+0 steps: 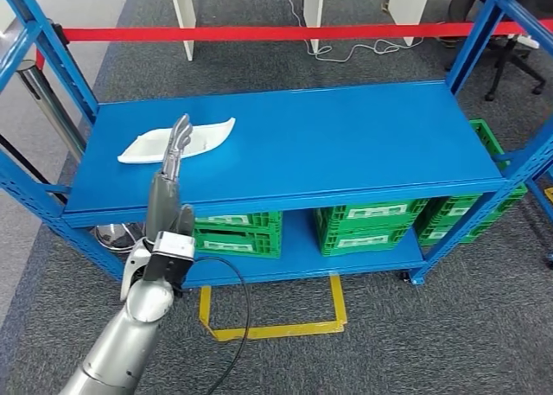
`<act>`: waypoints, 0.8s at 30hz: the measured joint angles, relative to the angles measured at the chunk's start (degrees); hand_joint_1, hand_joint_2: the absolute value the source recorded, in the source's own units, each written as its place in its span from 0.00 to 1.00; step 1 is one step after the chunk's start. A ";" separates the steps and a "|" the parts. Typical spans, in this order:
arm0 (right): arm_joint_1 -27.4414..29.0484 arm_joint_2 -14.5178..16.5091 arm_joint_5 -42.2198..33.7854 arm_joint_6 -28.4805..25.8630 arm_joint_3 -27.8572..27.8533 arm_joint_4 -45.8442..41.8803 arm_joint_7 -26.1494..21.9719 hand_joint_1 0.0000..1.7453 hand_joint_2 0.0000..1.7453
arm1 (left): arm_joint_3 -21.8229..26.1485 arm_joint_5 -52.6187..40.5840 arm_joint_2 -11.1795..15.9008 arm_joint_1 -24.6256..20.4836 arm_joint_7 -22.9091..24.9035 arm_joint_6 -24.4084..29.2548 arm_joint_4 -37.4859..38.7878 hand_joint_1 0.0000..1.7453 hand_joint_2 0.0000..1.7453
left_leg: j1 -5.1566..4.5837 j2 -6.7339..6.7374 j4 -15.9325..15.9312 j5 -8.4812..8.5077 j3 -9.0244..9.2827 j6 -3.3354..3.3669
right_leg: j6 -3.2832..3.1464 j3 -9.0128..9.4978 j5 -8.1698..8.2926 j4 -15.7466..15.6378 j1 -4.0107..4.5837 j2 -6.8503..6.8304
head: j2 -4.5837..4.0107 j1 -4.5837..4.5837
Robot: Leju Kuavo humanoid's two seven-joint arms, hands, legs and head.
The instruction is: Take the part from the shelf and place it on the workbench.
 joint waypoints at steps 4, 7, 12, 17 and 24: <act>0.31 0.01 -2.02 -0.04 -0.26 0.01 -1.37 0.00 0.00 | -1.25 1.07 -1.62 -1.20 -0.22 -0.74 1.42 0.00 0.00 | 0.33 0.00 -0.98 0.03 1.15 1.10 | 0.94 -2.13 -2.00 4.13 -0.12 -0.09 | 0.00 0.24; 0.68 0.07 -2.43 -0.10 -0.60 0.05 -1.35 0.00 0.00 | -2.12 1.25 -2.29 -1.63 -0.22 -1.01 2.69 0.00 0.00 | 0.19 0.05 -0.97 -0.30 1.37 1.58 | 1.38 -8.12 -5.80 14.20 -0.12 -0.07 | 0.00 0.42; 1.28 0.28 -1.53 -0.07 -0.72 0.29 0.58 0.00 0.00 | -3.27 1.27 -2.71 -1.87 -0.22 -1.32 4.14 0.00 0.00 | 0.13 -0.09 -0.81 -1.69 2.93 1.09 | 1.35 -5.71 1.65 4.05 -0.19 -0.14 | 0.00 0.46; 1.42 0.55 -1.35 -0.30 -0.86 0.45 0.46 0.00 0.00 | -3.70 2.47 -2.90 -2.38 -0.14 -1.51 4.95 0.00 0.00 | -0.16 0.00 0.39 -2.52 3.20 -0.26 | -0.80 -3.29 2.15 0.50 -0.13 -0.09 | 0.01 0.31; 1.14 0.52 0.03 -0.13 -1.12 0.45 -0.24 0.00 0.00 | -3.58 2.93 -2.71 -3.02 -0.28 0.26 6.59 0.00 0.00 | 0.11 0.01 15.07 -6.40 -6.60 -1.36 | -1.98 -0.78 0.40 0.28 -0.13 0.14 | 0.00 -0.03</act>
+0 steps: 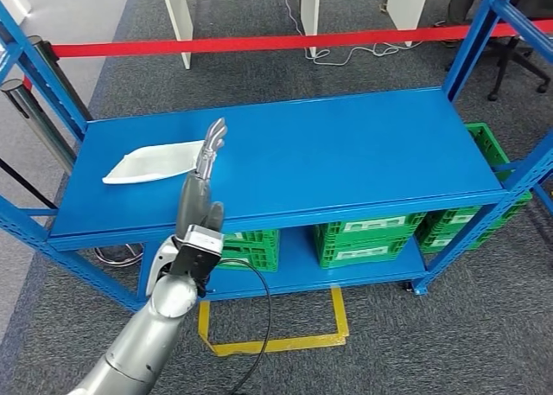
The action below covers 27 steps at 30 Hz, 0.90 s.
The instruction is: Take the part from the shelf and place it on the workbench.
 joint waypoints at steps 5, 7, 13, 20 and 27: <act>-0.11 0.19 0.42 0.01 0.00 0.04 -0.42 0.00 0.00 | 0.68 0.45 0.58 -0.16 0.10 0.43 0.13 0.00 0.00 | -1.04 0.00 -14.13 8.33 4.34 2.36 | 0.57 1.85 -1.40 -0.29 0.22 0.06 | 0.00 0.10; -0.13 0.39 0.38 -0.04 0.00 0.06 0.09 0.00 0.00 | 0.82 0.45 0.78 -0.23 0.30 0.35 0.12 0.00 0.00 | -1.18 -0.09 -15.39 8.03 4.97 2.77 | 1.30 2.08 -1.19 -0.12 0.17 -0.07 | 0.00 0.08; -0.12 0.74 0.45 -0.03 0.00 0.09 1.13 0.00 0.00 | 0.97 0.43 0.90 -0.74 0.56 0.26 0.17 0.00 0.00 | -0.44 -0.13 -16.64 7.87 7.19 3.40 | 2.61 -5.26 -6.52 12.45 0.04 -0.15 | 0.00 0.64; 0.17 0.89 0.47 -0.03 0.00 0.28 1.21 0.00 0.00 | 1.09 0.43 0.99 -0.72 0.78 0.26 0.32 0.00 0.00 | -0.23 -0.31 -16.16 5.49 9.17 1.90 | 2.80 -3.31 2.13 0.72 -0.28 -0.19 | 0.00 0.81; 0.15 1.09 0.41 -0.26 -0.09 0.35 1.53 0.00 0.00 | 1.25 -1.86 1.24 -1.14 1.63 0.77 0.73 0.00 0.25 | -0.06 -0.11 -6.80 1.92 4.95 -0.06 | 0.22 -1.16 1.21 0.04 -0.28 -0.19 | 0.00 0.17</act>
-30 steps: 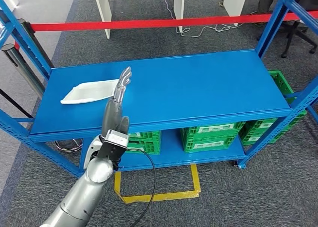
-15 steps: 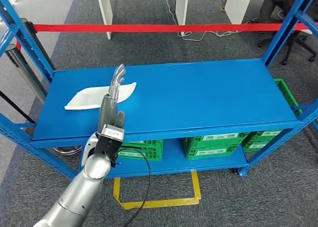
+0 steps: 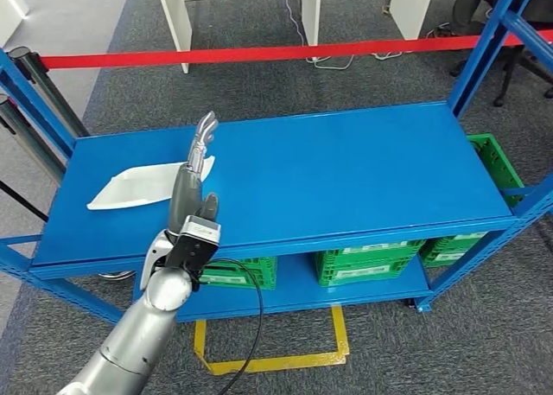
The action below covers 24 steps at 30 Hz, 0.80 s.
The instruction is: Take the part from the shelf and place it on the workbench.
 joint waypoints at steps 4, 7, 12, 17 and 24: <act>-0.02 -0.03 0.49 0.24 -0.09 0.00 0.04 0.00 0.00 | -0.17 -6.68 0.79 -1.45 2.24 0.69 2.57 0.00 1.00 | -0.02 0.00 5.41 -0.43 -4.85 0.29 | -0.34 0.98 -0.87 0.00 0.49 0.21 | 0.00 -0.05; -0.26 -0.09 1.53 0.93 -0.09 -0.01 -0.37 0.00 0.00 | -0.64 -11.63 1.50 -5.73 3.95 -0.76 6.78 0.00 1.00 | -0.65 0.00 -4.80 6.02 -1.54 2.10 | -0.33 1.78 -1.34 -0.07 0.94 0.30 | 0.00 0.07; -0.69 -0.39 3.75 1.88 0.18 -0.03 -0.67 0.00 0.00 | -0.91 -16.61 2.06 -13.34 6.14 -3.17 14.47 0.00 1.00 | -1.04 -0.05 -9.08 7.54 0.11 2.89 | 0.94 1.62 -1.86 -0.18 0.81 0.16 | 0.00 0.20; -0.81 -1.03 5.53 2.22 0.71 -0.04 -0.04 0.00 0.00 | -1.32 -22.36 2.07 -19.35 8.88 -2.58 22.47 0.00 1.00 | -0.40 0.10 -10.09 7.93 0.67 3.13 | 2.29 -5.69 -7.84 13.49 0.50 0.17 | 0.00 0.43; -0.75 -1.71 7.71 1.68 1.61 -0.01 0.58 0.00 0.00 | -1.39 -26.69 2.78 -23.25 8.98 0.30 32.15 0.00 1.00 | -0.33 -0.12 -8.48 6.88 0.25 1.56 | 2.81 -0.71 0.02 0.54 -0.46 0.16 | 0.00 0.56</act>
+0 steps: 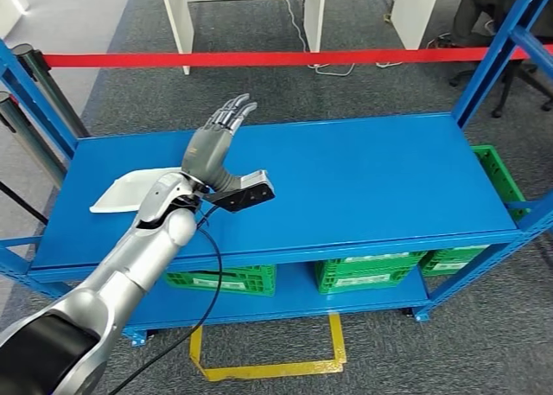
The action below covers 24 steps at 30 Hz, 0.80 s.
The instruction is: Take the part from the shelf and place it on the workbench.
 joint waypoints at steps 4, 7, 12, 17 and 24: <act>0.05 -0.14 0.23 -0.33 0.14 0.00 0.05 0.00 0.00 | 0.03 -0.72 0.60 -0.79 -0.18 0.00 2.73 0.00 1.00 | 0.13 0.04 1.24 -0.90 -0.50 -0.93 | -1.56 0.21 0.00 -0.11 0.03 0.11 | 0.00 -0.23; -0.05 -0.17 0.42 -0.42 0.24 -0.01 0.04 0.00 0.00 | 0.02 -1.01 1.09 -1.41 0.48 -1.73 4.37 0.00 1.00 | 0.35 0.11 10.26 -5.67 -4.40 -1.77 | -2.19 0.32 0.03 -0.19 -0.06 -0.04 | 0.00 -0.46; 0.00 -0.16 0.81 -0.40 0.33 0.01 0.14 0.00 0.00 | 0.01 -1.42 2.26 -0.44 0.44 -4.90 5.72 0.00 1.00 | 0.48 0.11 9.99 -2.90 -4.30 -1.31 | -2.29 0.56 -0.11 -0.18 -0.02 0.18 | 0.00 -0.48; 0.04 -0.13 0.87 -0.96 0.40 0.01 1.73 0.00 0.00 | 0.09 -0.69 3.52 1.62 -0.43 -6.22 4.67 0.00 0.00 | -0.14 0.07 0.13 -0.33 0.02 -0.16 | -1.10 0.56 -0.11 -0.48 0.14 0.10 | 0.00 -0.41; 0.38 -0.13 0.75 -1.98 0.11 0.01 2.29 0.00 0.00 | 0.23 -2.16 5.05 8.61 3.10 -3.42 -3.74 0.00 0.00 | 0.00 0.13 -0.85 0.15 0.58 1.29 | -0.12 -6.92 -7.32 14.64 0.18 -0.03 | 0.00 0.01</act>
